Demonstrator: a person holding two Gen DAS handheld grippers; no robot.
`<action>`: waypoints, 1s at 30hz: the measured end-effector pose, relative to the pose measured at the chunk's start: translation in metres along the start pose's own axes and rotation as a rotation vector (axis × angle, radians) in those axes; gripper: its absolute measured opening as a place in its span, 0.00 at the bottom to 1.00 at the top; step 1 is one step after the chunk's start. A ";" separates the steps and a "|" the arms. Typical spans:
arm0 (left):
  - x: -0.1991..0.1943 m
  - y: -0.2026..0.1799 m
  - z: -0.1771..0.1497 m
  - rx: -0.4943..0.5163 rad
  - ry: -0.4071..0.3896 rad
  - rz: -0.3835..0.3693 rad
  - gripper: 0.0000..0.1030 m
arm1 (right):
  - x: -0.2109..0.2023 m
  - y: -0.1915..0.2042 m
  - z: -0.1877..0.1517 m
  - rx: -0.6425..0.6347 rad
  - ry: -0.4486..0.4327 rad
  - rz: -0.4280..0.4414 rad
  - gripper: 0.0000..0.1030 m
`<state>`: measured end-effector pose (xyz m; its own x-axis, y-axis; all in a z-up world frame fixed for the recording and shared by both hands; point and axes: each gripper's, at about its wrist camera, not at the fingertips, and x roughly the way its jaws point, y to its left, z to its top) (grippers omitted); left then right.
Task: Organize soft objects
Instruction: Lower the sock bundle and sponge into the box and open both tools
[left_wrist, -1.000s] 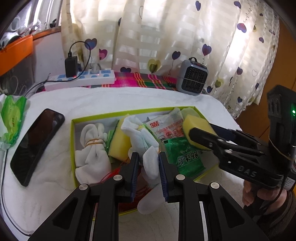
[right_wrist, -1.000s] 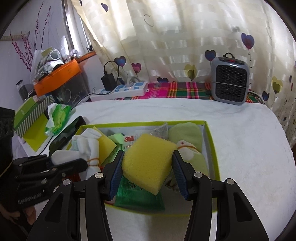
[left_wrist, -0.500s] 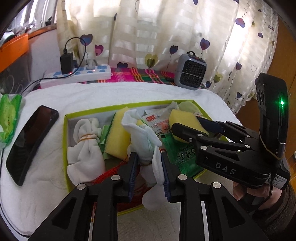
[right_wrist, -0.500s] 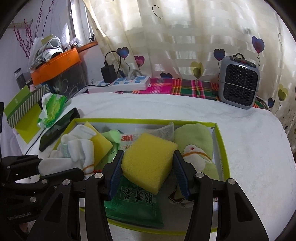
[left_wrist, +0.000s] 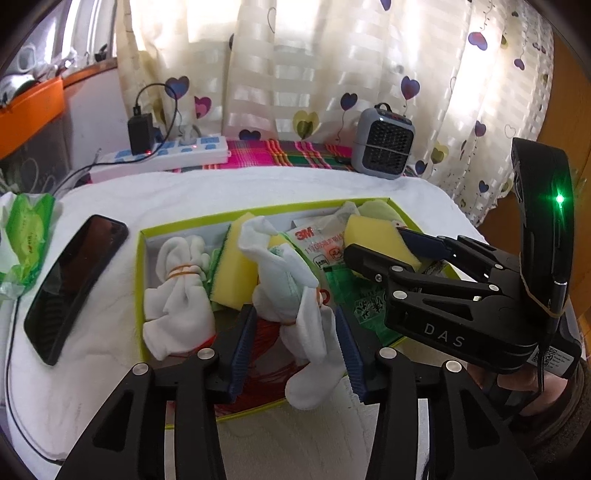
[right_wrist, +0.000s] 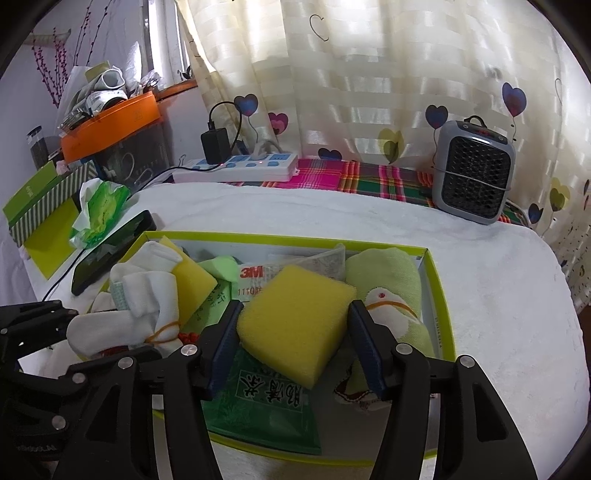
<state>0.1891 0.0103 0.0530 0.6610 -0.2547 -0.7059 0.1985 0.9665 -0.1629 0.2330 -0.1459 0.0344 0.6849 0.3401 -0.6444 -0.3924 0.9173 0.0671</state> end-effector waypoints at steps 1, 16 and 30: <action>-0.003 0.000 0.000 -0.005 -0.009 0.004 0.43 | -0.001 0.000 0.000 0.002 -0.004 0.000 0.60; -0.021 -0.004 -0.003 -0.020 -0.039 0.009 0.47 | -0.020 -0.002 -0.002 0.026 -0.043 -0.007 0.65; -0.042 -0.009 -0.020 -0.046 -0.052 0.064 0.52 | -0.055 0.001 -0.020 0.039 -0.061 -0.014 0.65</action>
<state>0.1444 0.0129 0.0703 0.7081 -0.1927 -0.6793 0.1221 0.9810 -0.1509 0.1824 -0.1676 0.0543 0.7268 0.3384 -0.5976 -0.3593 0.9290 0.0891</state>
